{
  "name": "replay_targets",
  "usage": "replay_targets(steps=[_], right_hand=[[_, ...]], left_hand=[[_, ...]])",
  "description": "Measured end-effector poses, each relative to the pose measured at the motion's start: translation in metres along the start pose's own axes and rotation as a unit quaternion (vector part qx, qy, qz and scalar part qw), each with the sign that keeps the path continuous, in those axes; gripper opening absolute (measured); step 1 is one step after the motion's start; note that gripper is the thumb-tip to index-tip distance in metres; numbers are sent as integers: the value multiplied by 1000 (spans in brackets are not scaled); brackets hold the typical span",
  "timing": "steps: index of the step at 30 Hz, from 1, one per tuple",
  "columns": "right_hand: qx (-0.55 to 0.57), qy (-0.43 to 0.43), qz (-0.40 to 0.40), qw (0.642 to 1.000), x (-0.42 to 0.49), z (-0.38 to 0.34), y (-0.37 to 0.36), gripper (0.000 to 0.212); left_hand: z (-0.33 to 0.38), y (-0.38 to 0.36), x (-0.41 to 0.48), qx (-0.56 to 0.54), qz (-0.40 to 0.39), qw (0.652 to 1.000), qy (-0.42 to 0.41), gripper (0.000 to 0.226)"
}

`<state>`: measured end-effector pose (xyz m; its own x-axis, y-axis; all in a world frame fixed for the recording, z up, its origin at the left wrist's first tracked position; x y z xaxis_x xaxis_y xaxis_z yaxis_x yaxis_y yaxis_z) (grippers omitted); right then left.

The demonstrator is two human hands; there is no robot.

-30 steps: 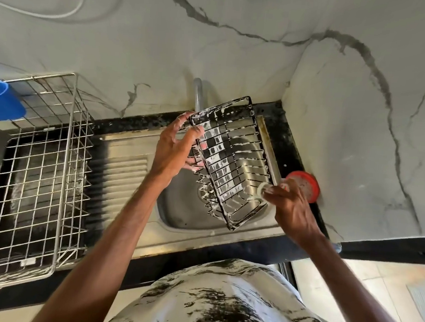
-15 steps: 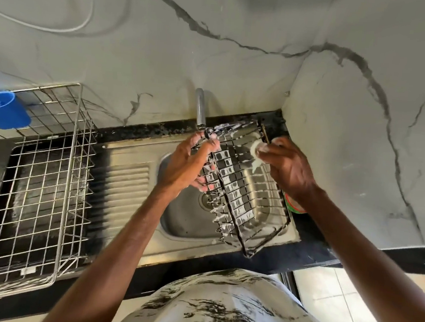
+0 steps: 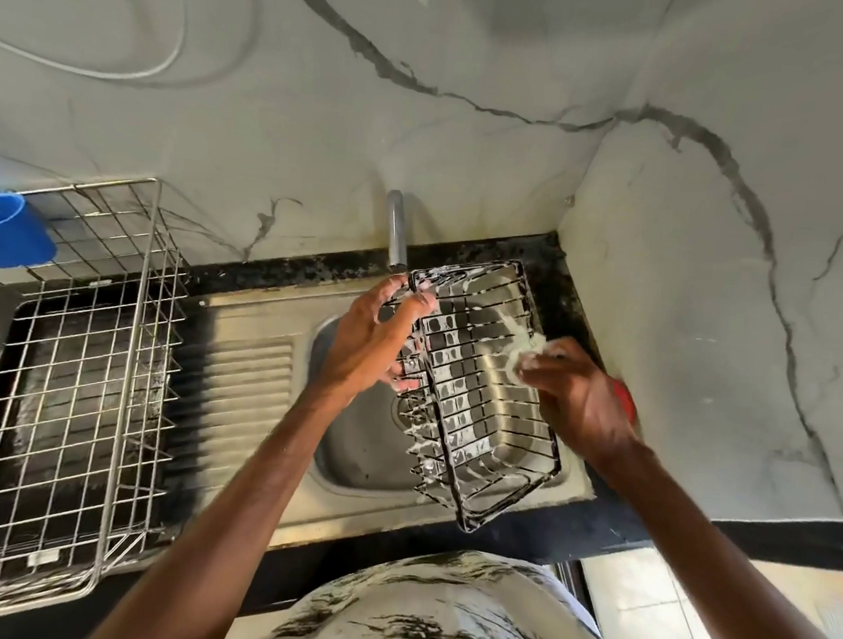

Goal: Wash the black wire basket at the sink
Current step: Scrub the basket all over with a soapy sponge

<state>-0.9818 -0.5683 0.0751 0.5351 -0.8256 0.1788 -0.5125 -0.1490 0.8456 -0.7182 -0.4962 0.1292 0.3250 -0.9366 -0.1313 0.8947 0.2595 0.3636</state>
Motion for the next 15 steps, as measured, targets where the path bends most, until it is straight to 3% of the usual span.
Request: replay_targets(steps=[2, 5, 9, 15], right_hand=[[-26, 17, 9, 999, -5, -2, 1, 36], [-4, 36, 1, 999, 9, -1, 3, 30], [17, 45, 85, 995, 56, -11, 10, 34], [32, -41, 169, 984, 85, -37, -2, 26]], left_hand=[[0, 0, 1, 0, -9, 1000, -2, 87], [2, -2, 3, -2, -33, 999, -7, 73], [10, -5, -1, 9, -55, 998, -13, 68], [15, -6, -6, -29, -44, 999, 2, 69]])
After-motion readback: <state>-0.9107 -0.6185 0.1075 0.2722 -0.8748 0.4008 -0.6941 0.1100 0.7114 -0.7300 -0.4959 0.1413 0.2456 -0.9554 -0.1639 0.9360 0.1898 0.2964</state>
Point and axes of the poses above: each hand's wrist, its own x-axis towards the middle knuckle, its own y-axis out of the back of the hand, z = x × y, the point moved 1 cm from there along x, towards the middle knuckle, and after that the axes turned 13 degrees about -y, right-handed, at the moved point
